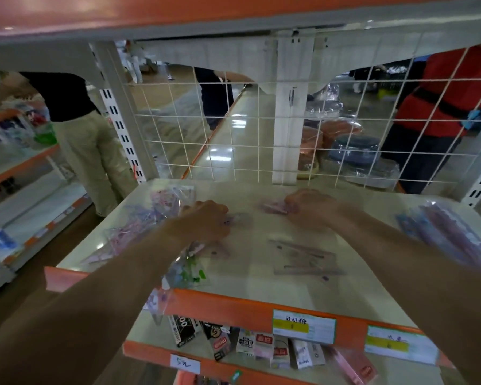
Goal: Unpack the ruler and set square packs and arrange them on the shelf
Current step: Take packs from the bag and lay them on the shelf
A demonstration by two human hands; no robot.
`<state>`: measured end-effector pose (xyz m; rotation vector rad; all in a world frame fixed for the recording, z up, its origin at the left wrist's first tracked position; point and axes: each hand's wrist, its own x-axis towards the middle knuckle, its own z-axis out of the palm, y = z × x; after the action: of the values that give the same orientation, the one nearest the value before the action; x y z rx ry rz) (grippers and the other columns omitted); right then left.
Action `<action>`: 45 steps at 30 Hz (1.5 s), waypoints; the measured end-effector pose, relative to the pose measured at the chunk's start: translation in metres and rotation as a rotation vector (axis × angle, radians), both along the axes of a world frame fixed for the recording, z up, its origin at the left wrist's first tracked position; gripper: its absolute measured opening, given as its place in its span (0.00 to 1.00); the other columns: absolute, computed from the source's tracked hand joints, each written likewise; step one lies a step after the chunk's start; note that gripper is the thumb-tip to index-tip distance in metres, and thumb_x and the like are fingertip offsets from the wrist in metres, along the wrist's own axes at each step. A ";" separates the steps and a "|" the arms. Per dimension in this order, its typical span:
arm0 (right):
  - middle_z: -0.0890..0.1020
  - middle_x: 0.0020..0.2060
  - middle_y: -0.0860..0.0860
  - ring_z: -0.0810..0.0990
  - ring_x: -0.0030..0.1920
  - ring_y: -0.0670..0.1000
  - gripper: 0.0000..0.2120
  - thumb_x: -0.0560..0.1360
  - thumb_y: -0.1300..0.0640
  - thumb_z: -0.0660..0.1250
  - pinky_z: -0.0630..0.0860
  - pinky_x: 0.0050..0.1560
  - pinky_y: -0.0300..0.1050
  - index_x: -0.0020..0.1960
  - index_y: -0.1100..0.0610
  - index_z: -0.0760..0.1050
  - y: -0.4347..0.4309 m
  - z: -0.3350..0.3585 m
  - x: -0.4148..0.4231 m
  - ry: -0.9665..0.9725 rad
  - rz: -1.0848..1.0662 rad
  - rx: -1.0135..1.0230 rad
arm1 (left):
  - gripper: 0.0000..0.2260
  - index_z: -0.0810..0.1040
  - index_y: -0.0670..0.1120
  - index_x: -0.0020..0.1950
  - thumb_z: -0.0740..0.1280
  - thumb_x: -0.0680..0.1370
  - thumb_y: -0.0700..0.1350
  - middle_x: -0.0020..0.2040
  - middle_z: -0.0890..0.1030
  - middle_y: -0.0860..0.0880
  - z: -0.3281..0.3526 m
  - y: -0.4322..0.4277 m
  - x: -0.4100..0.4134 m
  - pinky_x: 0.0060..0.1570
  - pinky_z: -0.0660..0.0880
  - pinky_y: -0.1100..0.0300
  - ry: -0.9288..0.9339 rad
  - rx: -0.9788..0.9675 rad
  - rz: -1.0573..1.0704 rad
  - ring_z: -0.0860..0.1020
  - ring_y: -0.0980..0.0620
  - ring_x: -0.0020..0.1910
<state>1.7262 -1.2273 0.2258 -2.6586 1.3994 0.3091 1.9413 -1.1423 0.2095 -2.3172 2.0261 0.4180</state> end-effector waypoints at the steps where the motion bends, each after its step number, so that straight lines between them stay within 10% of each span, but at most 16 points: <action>1: 0.74 0.58 0.55 0.73 0.59 0.57 0.06 0.80 0.54 0.58 0.69 0.54 0.46 0.54 0.51 0.72 -0.001 0.000 0.002 0.028 -0.007 -0.015 | 0.13 0.76 0.52 0.52 0.62 0.72 0.56 0.58 0.74 0.46 -0.001 0.000 0.006 0.63 0.67 0.48 -0.023 -0.006 -0.018 0.72 0.42 0.62; 5: 0.74 0.58 0.55 0.74 0.57 0.56 0.03 0.79 0.53 0.59 0.70 0.54 0.47 0.49 0.52 0.69 0.004 0.009 0.009 0.118 -0.038 -0.006 | 0.16 0.76 0.51 0.63 0.66 0.75 0.50 0.58 0.74 0.47 0.000 0.003 0.030 0.60 0.70 0.51 -0.002 -0.031 -0.038 0.73 0.46 0.59; 10: 0.69 0.68 0.52 0.71 0.65 0.54 0.21 0.79 0.46 0.60 0.69 0.61 0.47 0.71 0.50 0.67 0.019 0.021 0.040 -0.124 0.011 -0.016 | 0.21 0.72 0.54 0.67 0.68 0.74 0.54 0.66 0.71 0.49 0.019 0.009 0.045 0.57 0.63 0.61 0.154 -0.121 -0.029 0.70 0.50 0.62; 17: 0.69 0.70 0.50 0.70 0.67 0.52 0.30 0.74 0.49 0.69 0.67 0.64 0.44 0.73 0.52 0.65 0.036 0.002 0.108 -0.175 0.215 0.173 | 0.51 0.42 0.59 0.77 0.62 0.62 0.77 0.78 0.39 0.54 0.022 0.078 0.062 0.72 0.48 0.38 -0.129 0.147 -0.107 0.42 0.50 0.77; 22: 0.77 0.59 0.53 0.76 0.57 0.53 0.22 0.74 0.47 0.68 0.71 0.54 0.42 0.65 0.54 0.73 0.043 -0.001 0.132 -0.202 0.230 0.098 | 0.56 0.41 0.58 0.77 0.44 0.54 0.84 0.79 0.43 0.51 -0.003 0.082 0.085 0.73 0.49 0.43 -0.045 0.044 -0.077 0.44 0.49 0.77; 32: 0.77 0.57 0.65 0.78 0.45 0.56 0.21 0.75 0.55 0.68 0.77 0.54 0.57 0.60 0.70 0.73 0.039 0.010 0.142 -0.333 0.133 0.325 | 0.41 0.51 0.54 0.77 0.60 0.71 0.70 0.78 0.53 0.51 0.007 0.075 0.107 0.71 0.56 0.44 0.081 -0.026 0.135 0.52 0.47 0.76; 41: 0.83 0.47 0.60 0.80 0.40 0.50 0.15 0.73 0.59 0.71 0.79 0.40 0.41 0.57 0.64 0.78 0.038 0.011 0.156 -0.331 0.025 0.538 | 0.40 0.55 0.53 0.77 0.68 0.70 0.64 0.77 0.57 0.52 0.025 0.090 0.109 0.69 0.59 0.54 0.233 0.013 0.124 0.57 0.50 0.75; 45: 0.78 0.40 0.57 0.76 0.38 0.51 0.13 0.74 0.64 0.66 0.76 0.33 0.37 0.56 0.67 0.78 0.032 0.019 0.158 -0.383 -0.051 0.525 | 0.28 0.69 0.45 0.70 0.67 0.75 0.58 0.69 0.71 0.46 0.032 0.086 0.121 0.54 0.69 0.60 0.340 -0.084 0.263 0.73 0.49 0.62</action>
<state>1.8843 -1.1953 0.2452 -2.1114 1.0824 0.1258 2.0623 -1.0566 0.2414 -2.7370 1.8959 0.8031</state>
